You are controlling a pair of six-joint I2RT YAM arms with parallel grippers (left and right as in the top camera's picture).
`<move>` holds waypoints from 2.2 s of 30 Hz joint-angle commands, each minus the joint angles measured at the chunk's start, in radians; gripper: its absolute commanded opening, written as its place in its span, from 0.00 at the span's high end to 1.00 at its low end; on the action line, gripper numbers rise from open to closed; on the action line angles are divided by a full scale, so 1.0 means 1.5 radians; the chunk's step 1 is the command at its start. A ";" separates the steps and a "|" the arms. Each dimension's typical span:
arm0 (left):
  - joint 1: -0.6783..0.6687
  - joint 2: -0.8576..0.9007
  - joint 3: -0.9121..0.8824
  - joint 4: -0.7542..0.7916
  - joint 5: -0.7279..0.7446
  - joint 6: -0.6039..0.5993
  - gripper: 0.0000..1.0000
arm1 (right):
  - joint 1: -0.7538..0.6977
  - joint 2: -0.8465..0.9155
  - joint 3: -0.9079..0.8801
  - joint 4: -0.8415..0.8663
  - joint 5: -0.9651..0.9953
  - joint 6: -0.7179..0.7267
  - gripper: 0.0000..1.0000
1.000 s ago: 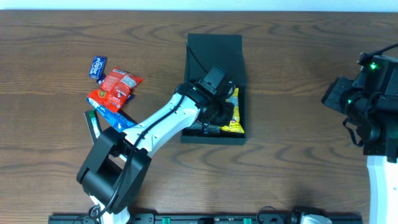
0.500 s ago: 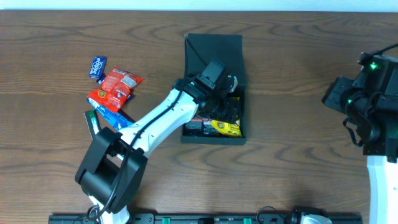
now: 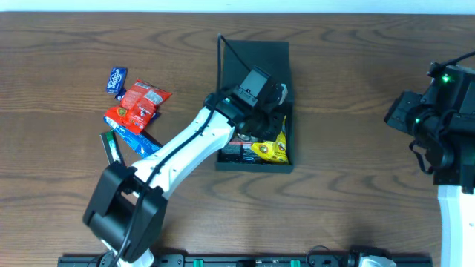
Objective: Pack container
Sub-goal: 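Carry the yellow chip bag into the box and push it down, then release the yellow bag and withdraw the left gripper to the snack pile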
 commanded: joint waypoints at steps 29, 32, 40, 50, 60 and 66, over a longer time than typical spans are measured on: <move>0.001 0.148 0.014 -0.037 -0.060 0.013 0.94 | -0.004 -0.003 0.012 0.002 0.024 -0.018 0.98; 0.001 0.157 0.014 -0.034 -0.048 0.009 0.94 | -0.004 -0.003 0.012 0.002 0.025 -0.023 0.98; 0.003 0.162 0.014 -0.038 -0.011 0.004 0.94 | -0.004 -0.003 0.012 0.001 0.025 -0.023 0.98; 0.044 0.016 0.053 -0.050 -0.093 0.005 0.94 | -0.004 -0.003 0.012 0.001 0.024 -0.023 0.98; 0.044 0.077 0.053 -0.021 -0.117 0.011 0.94 | -0.004 -0.003 0.012 0.007 0.024 -0.023 0.99; 0.043 0.141 0.053 -0.015 -0.065 0.011 0.94 | -0.004 -0.003 0.012 0.007 0.025 -0.023 0.98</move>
